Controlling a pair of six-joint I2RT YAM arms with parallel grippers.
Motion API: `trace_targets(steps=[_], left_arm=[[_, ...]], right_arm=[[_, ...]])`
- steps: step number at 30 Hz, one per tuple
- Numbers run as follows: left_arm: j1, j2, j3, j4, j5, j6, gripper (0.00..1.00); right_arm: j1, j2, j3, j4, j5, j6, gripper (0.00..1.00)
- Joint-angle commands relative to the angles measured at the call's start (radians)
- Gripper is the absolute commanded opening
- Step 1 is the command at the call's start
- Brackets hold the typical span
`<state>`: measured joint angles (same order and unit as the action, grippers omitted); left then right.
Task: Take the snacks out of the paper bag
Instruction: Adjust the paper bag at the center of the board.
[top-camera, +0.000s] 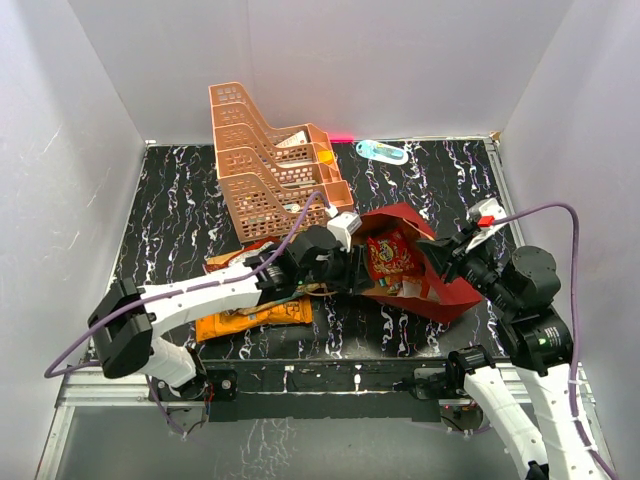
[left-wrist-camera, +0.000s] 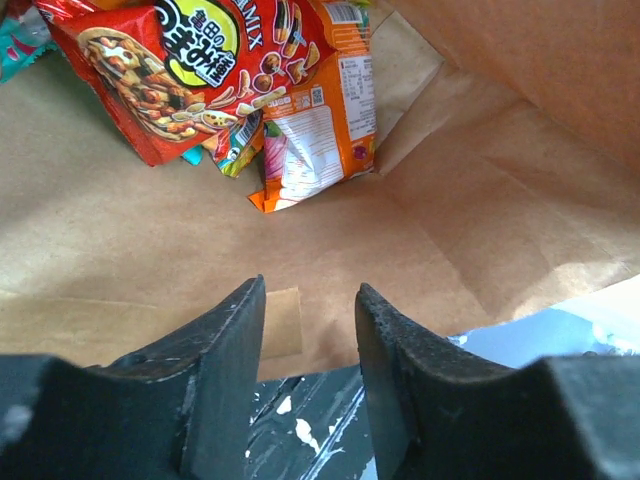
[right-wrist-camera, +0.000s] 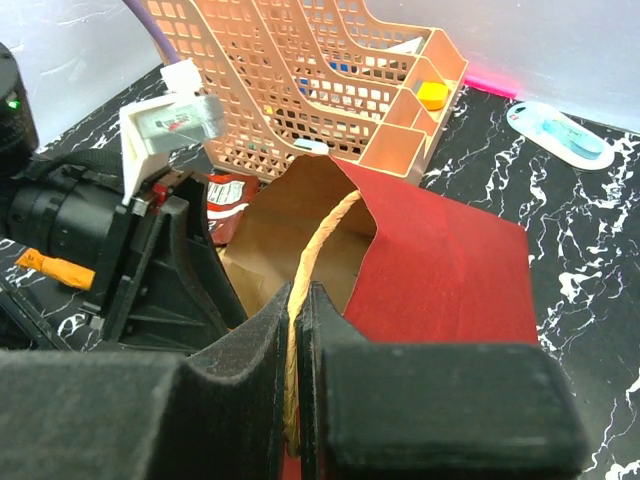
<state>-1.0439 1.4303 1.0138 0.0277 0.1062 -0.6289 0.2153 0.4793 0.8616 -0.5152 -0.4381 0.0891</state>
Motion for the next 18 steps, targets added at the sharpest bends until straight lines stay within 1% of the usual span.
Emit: trace_targets(steps=[1, 4, 7, 9, 12, 15, 18], left_arm=[[-0.035, 0.046, 0.056, 0.056, 0.0, 0.002, 0.37], [-0.084, 0.089, 0.058, 0.077, 0.001, -0.003, 0.34], [-0.136, 0.113, 0.027, 0.119, -0.012, -0.033, 0.33], [-0.165, 0.129, 0.01, 0.156, -0.013, -0.057, 0.33], [-0.199, 0.177, 0.032, 0.16, -0.013, -0.087, 0.33], [-0.22, 0.219, 0.063, 0.172, -0.011, -0.097, 0.32], [-0.231, 0.249, 0.09, 0.186, -0.011, -0.105, 0.32]], right_arm=[[0.002, 0.004, 0.056, -0.001, 0.029, 0.007, 0.08], [0.002, 0.01, 0.062, -0.002, 0.046, -0.017, 0.08], [0.002, 0.035, 0.092, 0.02, 0.065, -0.061, 0.08], [0.002, 0.071, 0.126, 0.04, 0.083, -0.118, 0.08], [0.002, 0.161, 0.196, 0.044, 0.077, -0.226, 0.08], [0.002, 0.274, 0.291, -0.006, -0.004, -0.31, 0.08], [0.002, 0.363, 0.369, -0.08, -0.203, -0.369, 0.08]])
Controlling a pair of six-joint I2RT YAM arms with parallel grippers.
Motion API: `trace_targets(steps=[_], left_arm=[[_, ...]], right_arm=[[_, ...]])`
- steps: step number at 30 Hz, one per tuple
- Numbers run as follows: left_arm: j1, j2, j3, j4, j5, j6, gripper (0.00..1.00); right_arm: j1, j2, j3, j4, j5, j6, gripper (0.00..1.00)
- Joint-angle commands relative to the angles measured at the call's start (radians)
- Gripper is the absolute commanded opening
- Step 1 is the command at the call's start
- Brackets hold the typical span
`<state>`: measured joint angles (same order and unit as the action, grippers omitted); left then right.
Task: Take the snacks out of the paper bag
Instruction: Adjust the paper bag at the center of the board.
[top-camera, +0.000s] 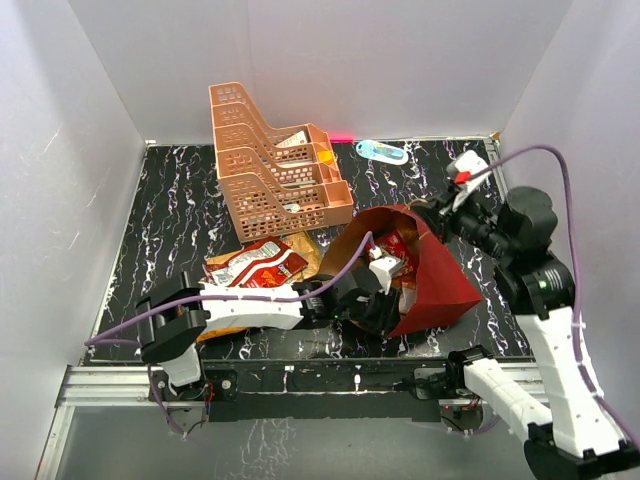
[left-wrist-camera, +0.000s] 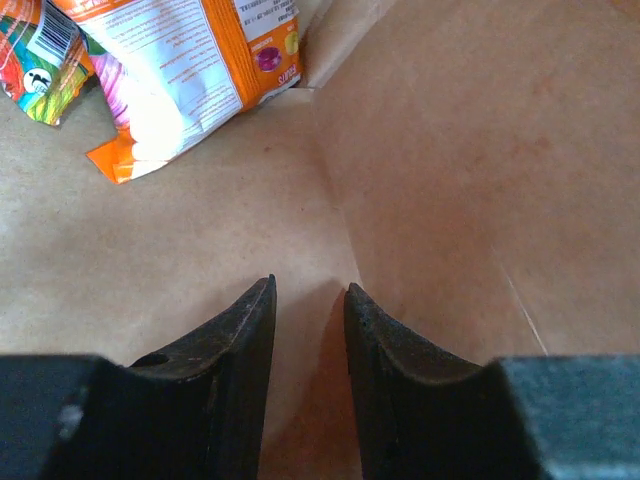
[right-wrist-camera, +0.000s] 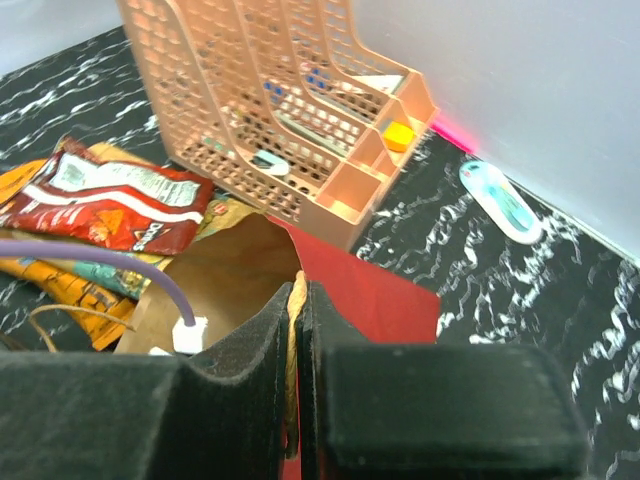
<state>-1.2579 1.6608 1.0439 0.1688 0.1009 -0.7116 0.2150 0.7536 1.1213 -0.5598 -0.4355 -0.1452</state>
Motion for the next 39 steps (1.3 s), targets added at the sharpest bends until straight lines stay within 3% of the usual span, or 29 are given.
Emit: trace_targets(steps=[1, 5, 9, 16, 20, 23, 27, 33, 39], left_arm=[[-0.023, 0.026, 0.064, 0.053, -0.009, -0.025, 0.32], [-0.046, 0.045, 0.062, 0.067, -0.03, -0.034, 0.32], [-0.055, -0.022, 0.005, 0.04, -0.11, -0.022, 0.34], [-0.045, -0.25, -0.097, -0.031, -0.327, 0.05, 0.69], [-0.009, -0.282, -0.097, -0.001, -0.386, 0.09, 0.79], [-0.002, -0.237, -0.058, 0.022, -0.408, 0.13, 0.8], [-0.004, -0.181, -0.08, 0.177, -0.423, 0.18, 0.8], [-0.007, -0.119, -0.122, 0.381, -0.454, 0.4, 0.81], [-0.003, -0.077, -0.166, 0.486, -0.452, 0.584, 0.85]], right_arm=[[0.003, 0.099, 0.121, -0.049, -0.266, -0.134, 0.08], [0.003, 0.061, 0.07, -0.035, -0.436, -0.104, 0.08], [0.003, -0.065, -0.042, -0.026, -0.404, -0.025, 0.08], [0.002, -0.266, -0.167, 0.036, -0.276, 0.106, 0.08], [0.003, -0.265, -0.156, 0.065, -0.245, 0.151, 0.08], [0.002, -0.229, -0.136, 0.067, -0.231, 0.18, 0.08], [0.003, -0.199, -0.126, 0.065, -0.238, 0.202, 0.08], [0.002, -0.204, -0.12, 0.059, -0.227, 0.205, 0.08], [0.002, -0.199, -0.084, 0.038, -0.191, 0.19, 0.08]])
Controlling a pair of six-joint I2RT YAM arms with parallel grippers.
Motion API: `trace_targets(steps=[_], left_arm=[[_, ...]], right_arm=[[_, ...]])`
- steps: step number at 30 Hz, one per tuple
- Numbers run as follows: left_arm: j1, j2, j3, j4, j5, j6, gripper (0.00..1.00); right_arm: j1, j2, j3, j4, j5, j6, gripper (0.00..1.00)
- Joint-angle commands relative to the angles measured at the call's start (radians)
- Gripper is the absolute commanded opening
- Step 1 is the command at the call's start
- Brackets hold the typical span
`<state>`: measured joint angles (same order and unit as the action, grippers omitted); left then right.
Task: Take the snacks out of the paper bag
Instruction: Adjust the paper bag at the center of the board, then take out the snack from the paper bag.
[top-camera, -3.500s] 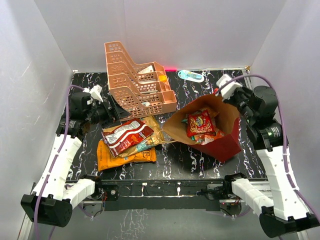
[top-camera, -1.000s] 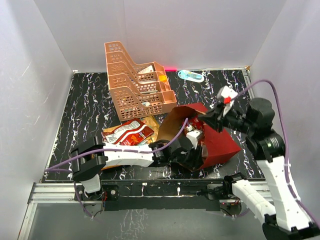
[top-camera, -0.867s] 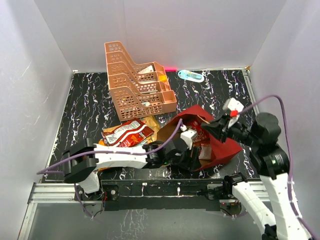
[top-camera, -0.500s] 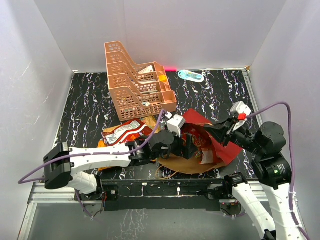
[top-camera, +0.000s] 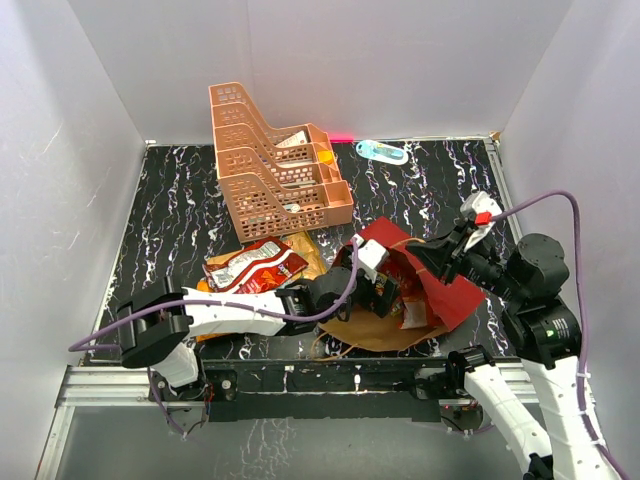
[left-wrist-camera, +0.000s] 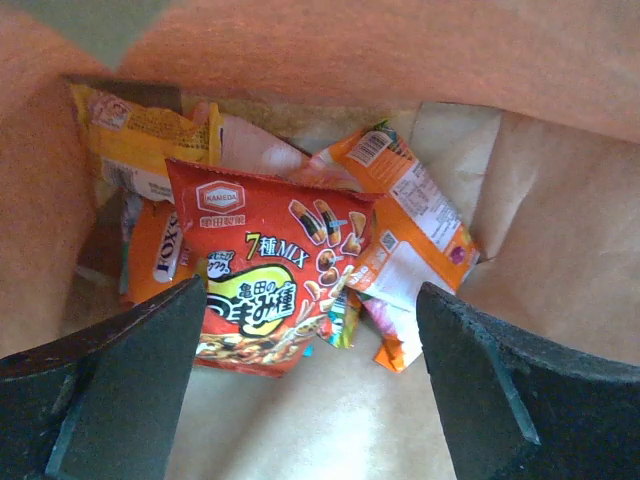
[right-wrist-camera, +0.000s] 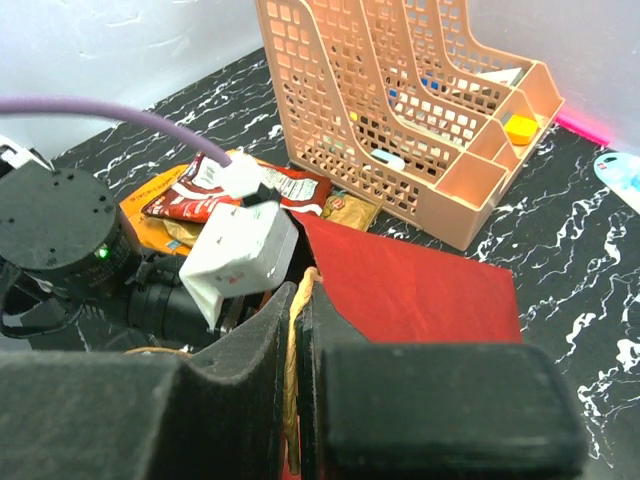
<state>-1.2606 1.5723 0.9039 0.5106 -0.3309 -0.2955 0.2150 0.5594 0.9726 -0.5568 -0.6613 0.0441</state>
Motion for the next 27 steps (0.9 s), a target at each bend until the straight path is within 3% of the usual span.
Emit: trace_targets(steps=[1, 8, 16, 23, 27], left_arm=[[0.002, 0.018, -0.044, 0.173, -0.01, 0.192, 0.85], [0.004, -0.015, -0.175, 0.456, 0.141, 0.333, 0.85], [0.004, -0.084, -0.292, 0.506, 0.297, 0.478, 0.85], [0.009, 0.021, -0.242, 0.609, 0.189, 0.638, 0.88], [0.043, 0.099, -0.194, 0.65, 0.171, 0.64, 0.92]], right_arm=[[0.002, -0.004, 0.065, 0.035, 0.042, 0.0, 0.08], [0.002, 0.011, 0.091, 0.037, 0.122, 0.004, 0.08], [0.002, 0.042, 0.115, 0.043, 0.104, 0.0, 0.08], [0.002, 0.042, 0.115, 0.044, 0.106, -0.01, 0.08], [0.003, 0.042, 0.116, 0.038, 0.101, -0.01, 0.08]])
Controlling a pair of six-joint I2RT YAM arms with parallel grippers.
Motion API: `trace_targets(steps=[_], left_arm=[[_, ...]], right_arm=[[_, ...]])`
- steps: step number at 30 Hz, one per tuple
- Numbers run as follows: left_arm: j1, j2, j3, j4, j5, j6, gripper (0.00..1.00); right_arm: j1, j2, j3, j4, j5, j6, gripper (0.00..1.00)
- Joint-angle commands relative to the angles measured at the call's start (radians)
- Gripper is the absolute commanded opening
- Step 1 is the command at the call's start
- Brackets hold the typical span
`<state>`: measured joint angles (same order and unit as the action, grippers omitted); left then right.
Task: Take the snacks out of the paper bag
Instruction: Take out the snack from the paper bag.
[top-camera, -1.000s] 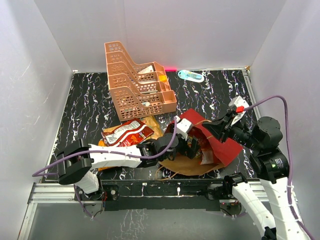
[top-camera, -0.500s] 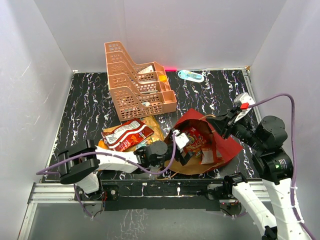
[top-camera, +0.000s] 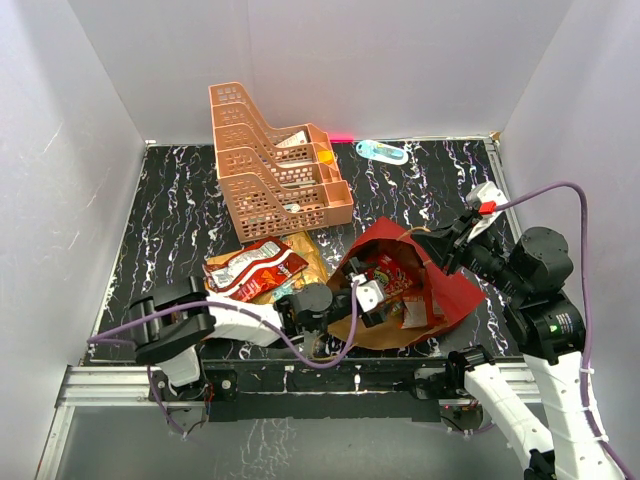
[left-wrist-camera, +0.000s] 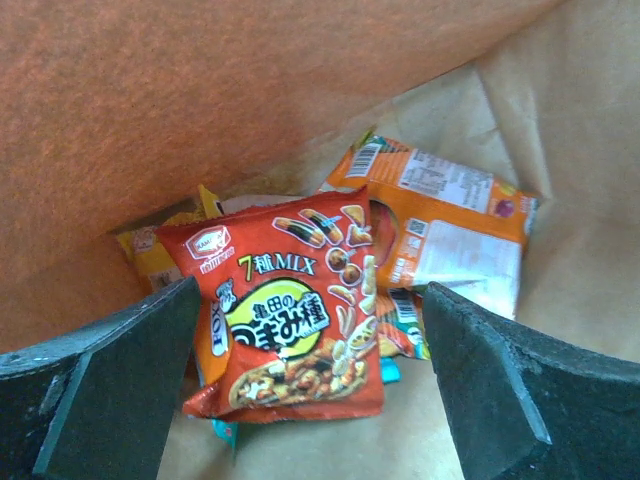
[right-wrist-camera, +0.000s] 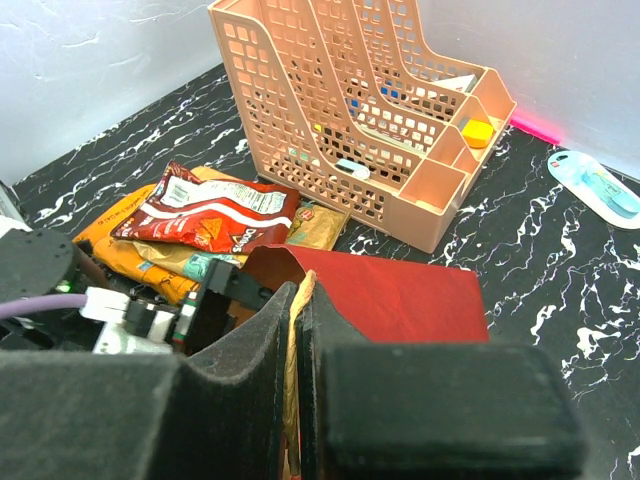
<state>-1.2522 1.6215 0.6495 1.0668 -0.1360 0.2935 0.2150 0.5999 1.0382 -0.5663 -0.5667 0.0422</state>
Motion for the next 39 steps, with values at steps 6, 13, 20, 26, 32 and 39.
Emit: trace_targets(steps=[6, 13, 20, 26, 32, 39], left_arm=[[0.067, 0.129, 0.095, 0.09, -0.007, -0.003, 0.93], [0.079, 0.173, 0.114, 0.065, 0.046, -0.065, 0.85], [0.078, 0.156, 0.103, 0.029, 0.039, -0.135, 0.51], [0.077, 0.115, 0.094, -0.012, -0.005, -0.174, 0.26], [0.073, 0.046, 0.095, -0.081, -0.033, -0.223, 0.09], [0.071, -0.07, 0.102, -0.181, -0.035, -0.288, 0.0]], right_arm=[[0.002, -0.003, 0.067, 0.031, 0.02, -0.022, 0.08], [0.003, -0.006, 0.075, 0.022, 0.028, -0.026, 0.08], [0.002, -0.008, 0.07, 0.029, 0.034, -0.03, 0.08], [0.003, -0.007, 0.071, 0.028, 0.035, -0.033, 0.08], [0.003, -0.018, 0.071, 0.031, 0.046, -0.037, 0.08], [0.003, -0.021, 0.071, 0.034, 0.063, -0.038, 0.08]])
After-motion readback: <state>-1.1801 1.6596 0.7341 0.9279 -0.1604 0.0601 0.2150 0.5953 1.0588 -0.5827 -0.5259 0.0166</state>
